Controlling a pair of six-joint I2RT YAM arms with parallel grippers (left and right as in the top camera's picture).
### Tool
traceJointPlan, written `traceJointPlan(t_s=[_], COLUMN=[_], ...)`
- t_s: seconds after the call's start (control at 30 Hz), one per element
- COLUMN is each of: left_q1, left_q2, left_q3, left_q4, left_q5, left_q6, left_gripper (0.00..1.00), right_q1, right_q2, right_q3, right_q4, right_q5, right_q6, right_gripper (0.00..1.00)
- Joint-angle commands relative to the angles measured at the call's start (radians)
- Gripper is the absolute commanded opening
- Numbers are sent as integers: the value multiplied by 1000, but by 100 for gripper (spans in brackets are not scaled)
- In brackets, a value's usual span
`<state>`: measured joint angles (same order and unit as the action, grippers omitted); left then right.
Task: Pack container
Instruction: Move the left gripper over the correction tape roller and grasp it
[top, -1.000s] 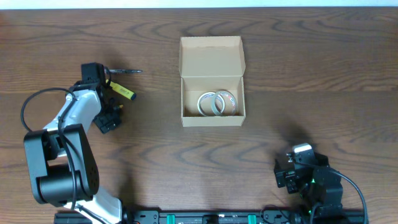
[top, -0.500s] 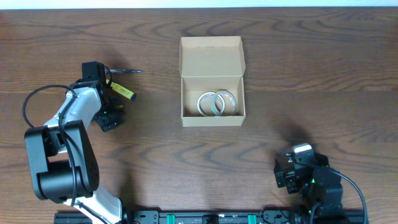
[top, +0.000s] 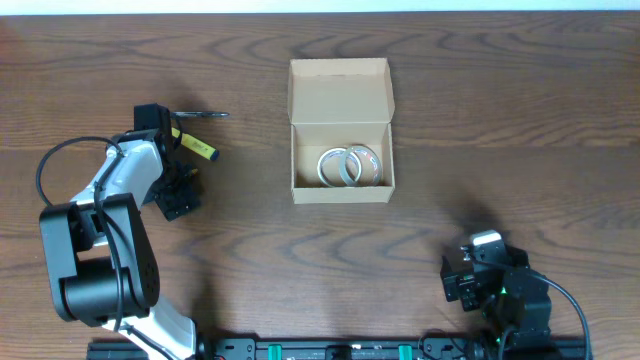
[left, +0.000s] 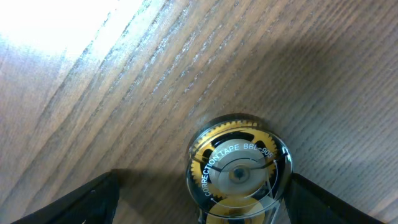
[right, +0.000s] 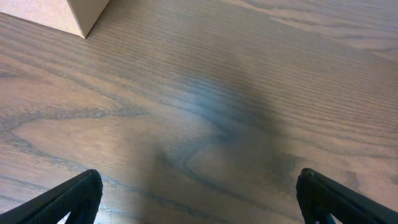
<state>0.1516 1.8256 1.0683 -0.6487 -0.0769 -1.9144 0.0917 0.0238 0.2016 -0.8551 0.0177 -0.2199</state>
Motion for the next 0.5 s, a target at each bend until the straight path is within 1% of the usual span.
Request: traceJointPlan(t_s=[0.0, 0.17, 0.23, 0.47], left_q1=[8, 19, 23, 31], left_q2=[16, 16, 16, 17], left_q3=[18, 18, 18, 18], left_q4=[-9, -32, -35, -32], left_q5=[4, 1, -1, -1], left_q6=[-12, -23, -23, -23], left_gripper=[86, 86, 83, 79], right_q1=[-8, -8, -8, -8], right_q2=[-6, -6, -6, -6], right_q3=[-6, -6, -6, -6], right_q4=[-2, -2, -2, -2], right_q5=[-7, -7, -7, -7], right_q6=[-13, -13, -13, -13], right_gripper=[99, 99, 99, 99])
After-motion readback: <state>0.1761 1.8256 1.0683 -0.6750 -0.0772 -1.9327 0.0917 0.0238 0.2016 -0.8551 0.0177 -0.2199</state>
